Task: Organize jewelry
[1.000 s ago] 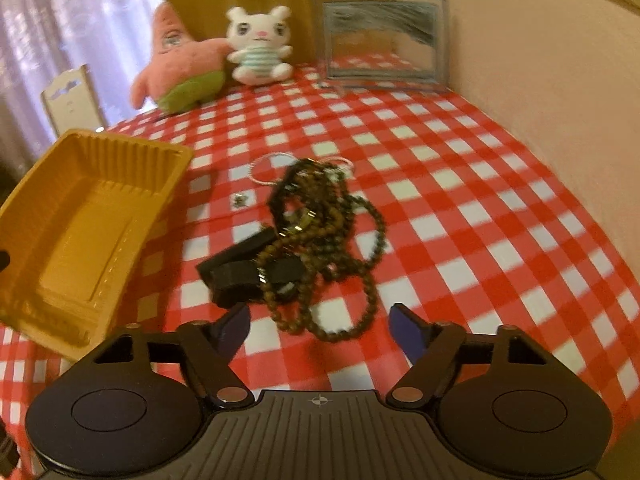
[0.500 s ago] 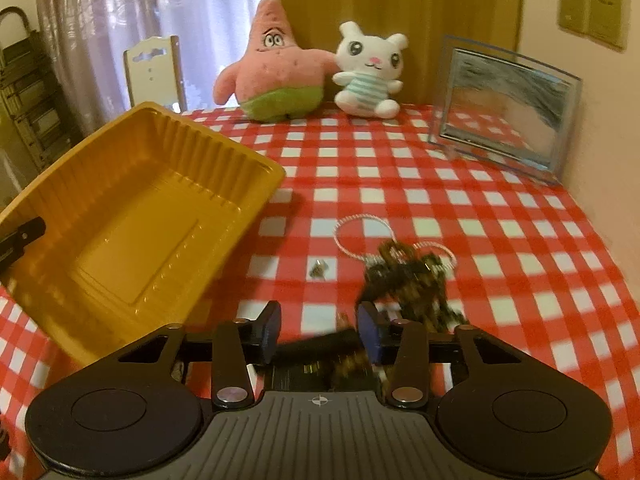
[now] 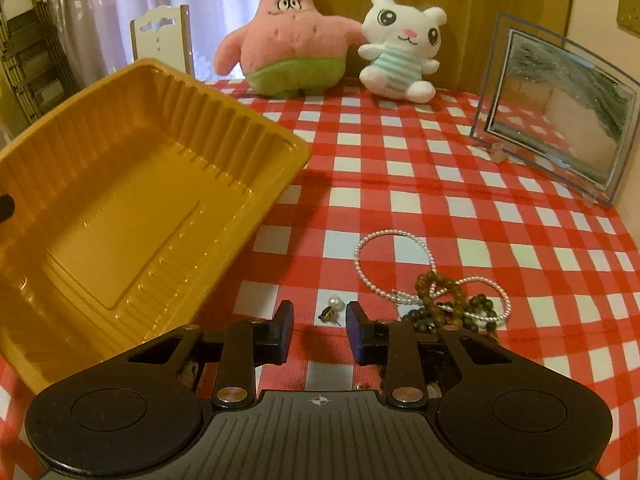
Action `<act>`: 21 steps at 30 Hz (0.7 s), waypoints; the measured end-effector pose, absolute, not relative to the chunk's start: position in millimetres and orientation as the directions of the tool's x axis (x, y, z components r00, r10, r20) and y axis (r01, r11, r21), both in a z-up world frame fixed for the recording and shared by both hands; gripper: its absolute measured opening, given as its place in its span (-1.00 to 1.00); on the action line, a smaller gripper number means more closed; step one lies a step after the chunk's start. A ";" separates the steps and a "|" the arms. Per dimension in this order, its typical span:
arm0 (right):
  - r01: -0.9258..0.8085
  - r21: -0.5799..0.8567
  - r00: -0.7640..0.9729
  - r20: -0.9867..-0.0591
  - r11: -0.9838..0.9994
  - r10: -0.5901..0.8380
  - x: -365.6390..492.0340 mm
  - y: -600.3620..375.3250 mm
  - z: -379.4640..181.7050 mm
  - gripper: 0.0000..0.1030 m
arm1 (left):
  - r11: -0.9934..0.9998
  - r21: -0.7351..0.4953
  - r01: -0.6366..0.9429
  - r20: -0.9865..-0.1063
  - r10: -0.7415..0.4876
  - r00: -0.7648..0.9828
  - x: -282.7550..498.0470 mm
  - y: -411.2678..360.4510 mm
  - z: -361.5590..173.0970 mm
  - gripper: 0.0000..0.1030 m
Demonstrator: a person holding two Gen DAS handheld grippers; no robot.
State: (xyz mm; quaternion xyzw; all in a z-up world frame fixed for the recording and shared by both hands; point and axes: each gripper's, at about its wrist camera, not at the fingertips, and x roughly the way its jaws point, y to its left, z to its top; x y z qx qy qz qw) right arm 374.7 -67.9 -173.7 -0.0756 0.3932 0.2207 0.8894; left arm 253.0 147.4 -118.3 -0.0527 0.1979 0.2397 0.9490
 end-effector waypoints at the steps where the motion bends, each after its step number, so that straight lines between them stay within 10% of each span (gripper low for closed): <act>1: -0.451 0.036 0.592 -0.736 0.892 0.329 376.5 -67.3 -175.8 -0.51 | 0.881 -0.004 -0.473 -0.400 0.432 0.808 254.3 147.5 -118.0 -0.71; 21: -0.476 0.072 0.649 -0.644 0.877 0.405 365.1 -64.5 -157.8 -0.84 | 0.895 -0.004 -0.446 -0.426 0.402 0.810 258.1 155.6 -120.2 -0.73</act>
